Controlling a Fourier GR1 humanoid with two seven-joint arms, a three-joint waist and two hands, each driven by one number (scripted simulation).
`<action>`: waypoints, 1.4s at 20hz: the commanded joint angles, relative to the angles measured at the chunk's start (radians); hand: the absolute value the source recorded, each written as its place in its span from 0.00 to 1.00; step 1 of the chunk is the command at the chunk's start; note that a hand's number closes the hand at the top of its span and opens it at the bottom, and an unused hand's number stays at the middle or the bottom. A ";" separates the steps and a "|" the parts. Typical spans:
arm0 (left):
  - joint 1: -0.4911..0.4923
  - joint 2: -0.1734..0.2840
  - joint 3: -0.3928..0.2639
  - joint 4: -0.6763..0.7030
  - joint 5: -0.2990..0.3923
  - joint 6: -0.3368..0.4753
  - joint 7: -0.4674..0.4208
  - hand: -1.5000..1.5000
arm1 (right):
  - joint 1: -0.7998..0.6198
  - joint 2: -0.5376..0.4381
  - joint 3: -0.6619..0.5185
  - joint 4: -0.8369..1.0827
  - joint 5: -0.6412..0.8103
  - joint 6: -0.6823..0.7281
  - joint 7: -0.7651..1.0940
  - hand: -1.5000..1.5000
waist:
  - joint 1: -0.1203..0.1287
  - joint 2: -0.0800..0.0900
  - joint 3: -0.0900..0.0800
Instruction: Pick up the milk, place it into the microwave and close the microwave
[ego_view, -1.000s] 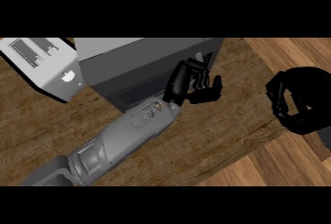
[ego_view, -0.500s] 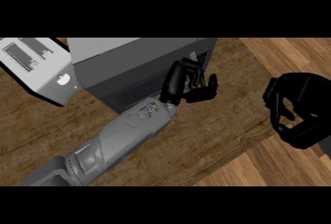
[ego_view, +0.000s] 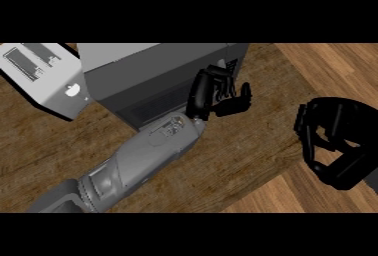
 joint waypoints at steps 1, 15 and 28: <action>0.003 -0.031 0.088 0.039 0.122 -0.038 0.105 1.00 | 0.026 -0.014 0.065 -0.026 0.003 0.080 0.010 1.00 | 0.009 0.038 -0.010; 0.121 -0.023 0.227 0.023 0.364 -0.258 0.024 1.00 | 0.174 0.033 0.117 -0.169 -0.038 -0.005 0.041 1.00 | 0.113 0.015 -0.016; 0.168 0.013 0.178 0.087 0.430 -0.461 -0.035 1.00 | 0.318 0.080 0.184 -0.310 0.018 -0.090 0.045 1.00 | 0.150 0.006 -0.015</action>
